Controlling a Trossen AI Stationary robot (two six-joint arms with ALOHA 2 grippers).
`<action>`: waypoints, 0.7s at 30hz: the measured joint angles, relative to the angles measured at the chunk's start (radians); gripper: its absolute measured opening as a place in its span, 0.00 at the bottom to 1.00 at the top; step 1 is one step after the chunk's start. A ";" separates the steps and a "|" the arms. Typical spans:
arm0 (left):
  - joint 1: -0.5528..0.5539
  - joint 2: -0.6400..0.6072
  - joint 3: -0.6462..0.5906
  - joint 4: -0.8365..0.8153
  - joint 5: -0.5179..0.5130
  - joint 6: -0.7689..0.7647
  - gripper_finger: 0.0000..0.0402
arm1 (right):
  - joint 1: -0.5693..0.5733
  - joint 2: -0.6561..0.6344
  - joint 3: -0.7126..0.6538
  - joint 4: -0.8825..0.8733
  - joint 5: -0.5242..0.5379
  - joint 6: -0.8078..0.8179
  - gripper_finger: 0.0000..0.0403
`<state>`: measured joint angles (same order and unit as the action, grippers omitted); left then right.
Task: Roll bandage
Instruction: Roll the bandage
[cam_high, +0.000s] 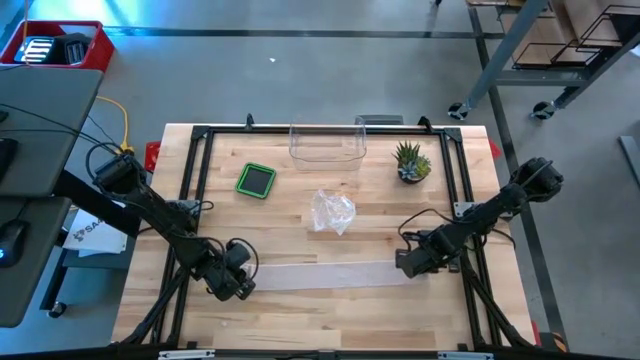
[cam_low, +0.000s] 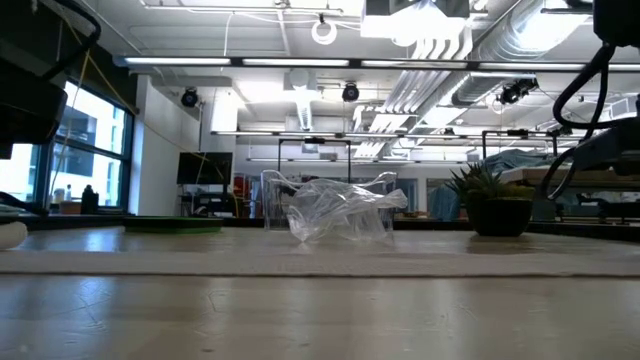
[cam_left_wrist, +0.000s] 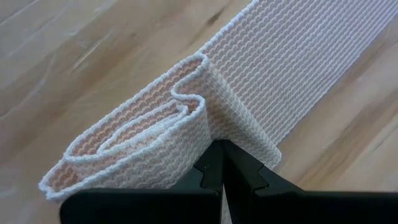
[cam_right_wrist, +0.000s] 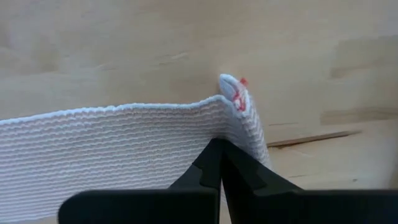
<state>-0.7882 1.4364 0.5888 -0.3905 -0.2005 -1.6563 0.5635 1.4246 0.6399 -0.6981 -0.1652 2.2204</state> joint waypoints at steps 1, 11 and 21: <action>0.001 0.000 0.000 0.000 0.000 0.000 0.00 | 0.000 0.000 0.000 0.008 0.001 0.000 0.00; 0.003 -0.001 -0.002 0.028 -0.005 0.000 0.00 | 0.000 -0.066 0.037 0.037 0.170 -0.021 0.00; 0.003 -0.001 -0.002 0.035 -0.018 0.001 0.00 | -0.056 -0.031 0.088 0.407 0.364 -0.191 0.00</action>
<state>-0.7856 1.4357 0.5873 -0.3553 -0.2183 -1.6553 0.5073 1.3934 0.7276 -0.2906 0.1991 2.0292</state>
